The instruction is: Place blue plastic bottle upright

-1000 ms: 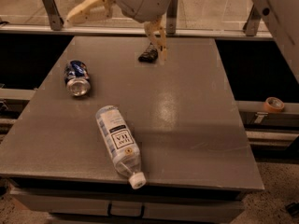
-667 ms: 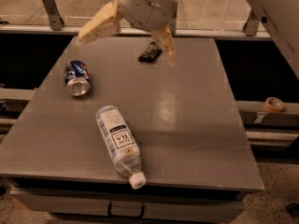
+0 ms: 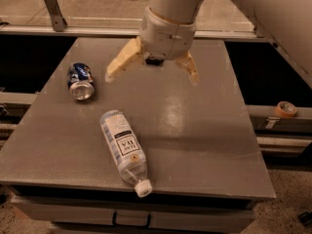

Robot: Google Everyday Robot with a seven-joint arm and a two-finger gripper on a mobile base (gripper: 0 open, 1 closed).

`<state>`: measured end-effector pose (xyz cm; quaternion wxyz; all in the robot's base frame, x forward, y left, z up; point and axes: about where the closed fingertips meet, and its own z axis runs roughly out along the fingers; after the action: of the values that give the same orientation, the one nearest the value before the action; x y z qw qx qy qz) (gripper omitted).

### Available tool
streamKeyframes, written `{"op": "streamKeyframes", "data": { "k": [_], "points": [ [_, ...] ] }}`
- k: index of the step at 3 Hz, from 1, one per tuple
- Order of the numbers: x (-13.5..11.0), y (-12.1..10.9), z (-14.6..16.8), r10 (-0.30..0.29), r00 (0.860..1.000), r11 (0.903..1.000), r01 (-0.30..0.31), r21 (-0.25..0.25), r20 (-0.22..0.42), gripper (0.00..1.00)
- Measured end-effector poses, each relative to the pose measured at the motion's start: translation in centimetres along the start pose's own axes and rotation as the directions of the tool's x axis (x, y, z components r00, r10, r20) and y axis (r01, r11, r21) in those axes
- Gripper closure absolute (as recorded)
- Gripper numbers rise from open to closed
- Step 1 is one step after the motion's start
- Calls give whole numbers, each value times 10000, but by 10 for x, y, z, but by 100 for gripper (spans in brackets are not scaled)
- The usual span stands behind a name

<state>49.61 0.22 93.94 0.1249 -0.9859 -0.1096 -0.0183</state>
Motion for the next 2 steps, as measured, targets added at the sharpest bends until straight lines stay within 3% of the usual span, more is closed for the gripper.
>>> {"op": "streamKeyframes", "data": {
  "k": [2],
  "points": [
    [-43,29,37,-1,9940,9967,90,-804,1097,0]
  ]
}}
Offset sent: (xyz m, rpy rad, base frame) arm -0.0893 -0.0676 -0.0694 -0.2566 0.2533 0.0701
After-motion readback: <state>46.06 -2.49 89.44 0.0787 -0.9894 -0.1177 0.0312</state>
